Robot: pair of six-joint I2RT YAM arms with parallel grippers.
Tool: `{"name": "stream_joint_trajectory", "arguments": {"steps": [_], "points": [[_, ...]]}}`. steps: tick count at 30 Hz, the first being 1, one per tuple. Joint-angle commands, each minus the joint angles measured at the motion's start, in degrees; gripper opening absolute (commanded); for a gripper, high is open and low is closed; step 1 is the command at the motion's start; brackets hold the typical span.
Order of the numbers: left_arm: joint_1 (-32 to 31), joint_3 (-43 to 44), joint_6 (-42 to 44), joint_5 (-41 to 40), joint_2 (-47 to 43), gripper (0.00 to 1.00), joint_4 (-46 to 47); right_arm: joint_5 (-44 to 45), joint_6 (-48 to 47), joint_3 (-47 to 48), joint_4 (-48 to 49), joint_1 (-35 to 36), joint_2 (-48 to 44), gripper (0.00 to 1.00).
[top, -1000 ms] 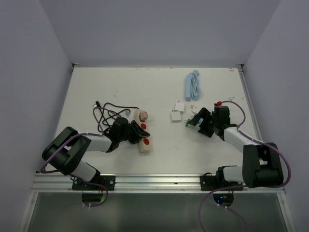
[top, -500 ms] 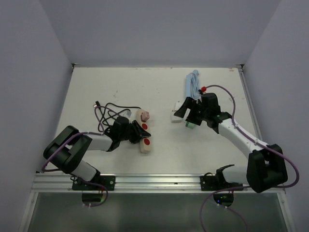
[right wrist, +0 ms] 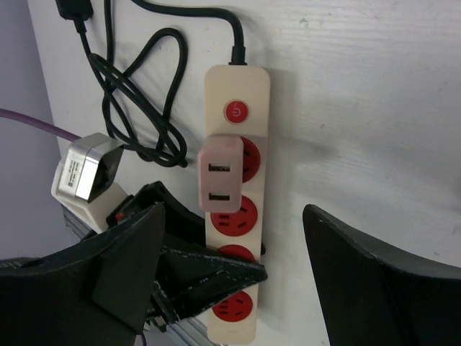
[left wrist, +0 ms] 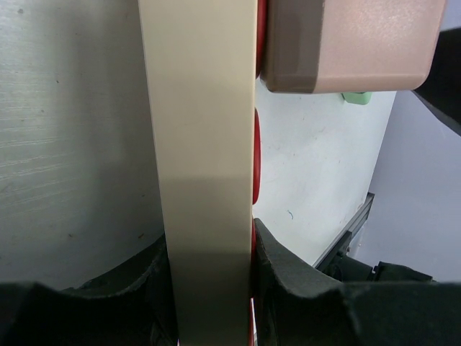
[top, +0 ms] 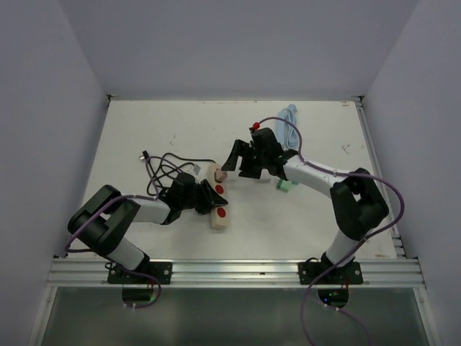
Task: Pull the plug off the socket
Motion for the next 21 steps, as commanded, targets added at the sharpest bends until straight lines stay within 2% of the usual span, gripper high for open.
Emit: {"name": "stream_joint_trajectory", "arguments": {"steps": [1,8,15,18,21], "points": [[-1.2,-2.0,4.7,-1.6,3.2,0.0,-10.8,1.7,1.4,5.1,2.2,1.5,2.6,0.8],[-1.3,-1.7,5.0,-1.4,3.5,0.0,-10.7,-0.1,2.6,8.5,2.5,2.9,9.2,0.72],[-1.4,-1.8,5.1,-1.3,3.9,0.0,-10.1,-0.6,2.4,7.8,2.5,3.9,9.9,0.63],[-1.4,-1.9,5.0,-1.2,4.0,0.0,-9.8,-1.1,2.3,7.4,2.5,4.0,10.3,0.55],[-1.4,-2.0,4.9,-1.2,3.6,0.05,-9.5,-1.8,2.2,6.7,2.9,4.1,10.4,0.43]]}}
